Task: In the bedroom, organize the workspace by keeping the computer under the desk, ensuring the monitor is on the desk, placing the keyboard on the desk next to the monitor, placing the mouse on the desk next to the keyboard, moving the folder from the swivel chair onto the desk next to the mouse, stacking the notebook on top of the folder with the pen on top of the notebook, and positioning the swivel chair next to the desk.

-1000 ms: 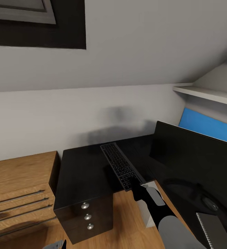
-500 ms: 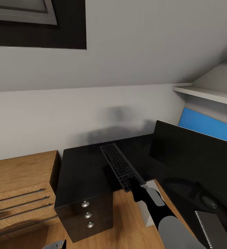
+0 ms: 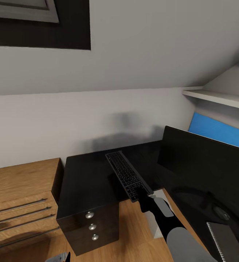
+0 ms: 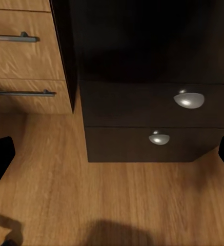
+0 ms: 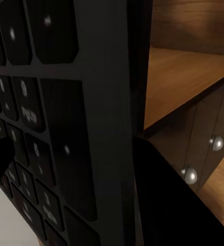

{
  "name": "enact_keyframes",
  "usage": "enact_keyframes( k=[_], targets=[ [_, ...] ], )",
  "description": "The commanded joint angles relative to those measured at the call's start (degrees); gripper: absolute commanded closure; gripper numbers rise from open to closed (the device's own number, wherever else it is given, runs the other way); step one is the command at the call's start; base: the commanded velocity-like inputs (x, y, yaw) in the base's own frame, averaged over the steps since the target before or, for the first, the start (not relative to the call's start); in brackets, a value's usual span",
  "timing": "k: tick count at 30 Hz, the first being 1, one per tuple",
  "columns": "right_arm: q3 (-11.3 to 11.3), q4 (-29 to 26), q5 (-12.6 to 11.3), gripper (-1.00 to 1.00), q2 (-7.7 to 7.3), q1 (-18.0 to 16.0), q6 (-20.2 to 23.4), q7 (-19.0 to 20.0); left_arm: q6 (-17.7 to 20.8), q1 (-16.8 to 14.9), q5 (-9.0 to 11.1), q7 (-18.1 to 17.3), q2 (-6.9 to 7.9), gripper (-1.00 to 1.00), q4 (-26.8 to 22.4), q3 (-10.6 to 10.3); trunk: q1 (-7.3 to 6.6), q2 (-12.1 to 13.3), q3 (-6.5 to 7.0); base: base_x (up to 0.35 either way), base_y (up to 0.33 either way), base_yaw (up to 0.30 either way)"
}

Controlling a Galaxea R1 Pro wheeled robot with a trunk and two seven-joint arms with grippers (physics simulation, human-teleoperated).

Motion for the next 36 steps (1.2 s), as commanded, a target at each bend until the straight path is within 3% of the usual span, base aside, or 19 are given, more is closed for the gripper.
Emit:
enact_keyframes(
  k=[1, 7, 14, 24, 32, 36],
  targets=[
    [-0.36, -0.11, -0.55, 1.0, 0.07, -0.04, 0.18, -0.14, -0.14, -0.04, 0.6, -0.42, 0.01, -1.0, 0.05, -0.24, 0.25, -0.52, -0.3, 0.0, 0.0, 0.0],
    [-0.38, -0.11, -0.51, 1.0, 0.07, -0.04, 0.18, -0.16, -0.14, -0.03, 0.6, -0.44, 0.01, -1.0, 0.05, -0.24, 1.57, -2.93, -1.37, 0.0, 0.0, 0.0],
    [-0.38, -0.09, -0.48, 1.0, 0.07, -0.04, 0.18, -0.14, -0.14, -0.03, 0.6, -0.43, 0.01, -1.0, 0.05, -0.24, 1.57, -2.93, -1.37, 0.0, 0.0, 0.0],
    [-0.38, -0.09, -0.55, 1.0, 0.07, -0.04, 0.18, -0.11, -0.14, -0.05, 0.6, -0.42, 0.01, -1.0, 0.05, -0.24, 3.76, -6.94, -3.17, 0.0, 0.0, 0.0],
    [-0.38, -0.09, -0.56, 1.0, 0.07, -0.04, 0.18, -0.19, -0.14, -0.04, 0.6, -0.42, 0.01, -1.0, 0.05, -0.24, 3.76, -6.94, -3.17, 0.0, 0.0, 0.0],
    [-0.38, -0.09, -0.57, 1.0, 0.07, -0.04, 0.18, -0.2, -0.14, -0.05, 0.6, -0.42, 0.01, -1.0, 0.05, -0.24, 4.64, -8.54, -3.89, 0.0, 0.0, 0.0]
  ],
)
